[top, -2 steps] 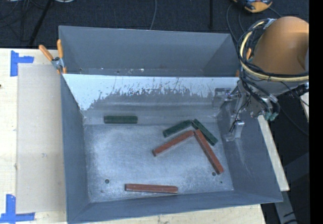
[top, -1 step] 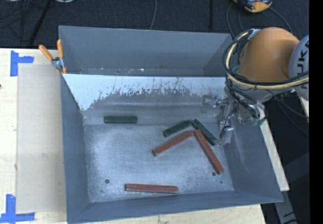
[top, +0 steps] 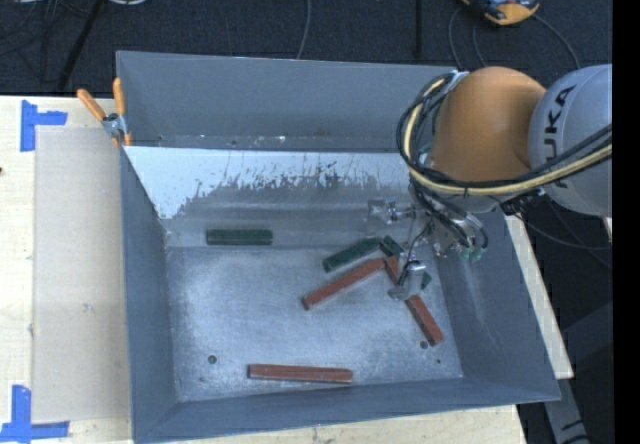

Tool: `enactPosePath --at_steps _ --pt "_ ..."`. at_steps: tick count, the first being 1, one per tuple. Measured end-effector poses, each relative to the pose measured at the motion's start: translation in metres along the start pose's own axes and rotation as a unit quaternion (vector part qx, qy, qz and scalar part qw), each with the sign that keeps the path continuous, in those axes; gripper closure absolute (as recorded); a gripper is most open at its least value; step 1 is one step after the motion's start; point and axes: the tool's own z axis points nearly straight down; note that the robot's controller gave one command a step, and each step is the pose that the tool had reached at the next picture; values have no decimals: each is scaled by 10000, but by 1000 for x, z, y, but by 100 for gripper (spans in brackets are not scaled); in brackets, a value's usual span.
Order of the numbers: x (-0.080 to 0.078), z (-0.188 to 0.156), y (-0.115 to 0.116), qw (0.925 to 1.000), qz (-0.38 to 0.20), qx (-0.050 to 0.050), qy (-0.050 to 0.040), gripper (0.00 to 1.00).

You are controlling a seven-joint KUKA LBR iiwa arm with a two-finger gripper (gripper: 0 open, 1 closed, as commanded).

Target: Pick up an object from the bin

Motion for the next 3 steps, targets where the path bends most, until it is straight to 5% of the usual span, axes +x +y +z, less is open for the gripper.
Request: enactPosePath --at_steps 1,2,3 --pt "-9 7 52 9997 256 -3 -25 0" --pt "-12 51 49 9999 129 -4 -32 0" --pt "-30 95 13 9960 893 1 -21 100"
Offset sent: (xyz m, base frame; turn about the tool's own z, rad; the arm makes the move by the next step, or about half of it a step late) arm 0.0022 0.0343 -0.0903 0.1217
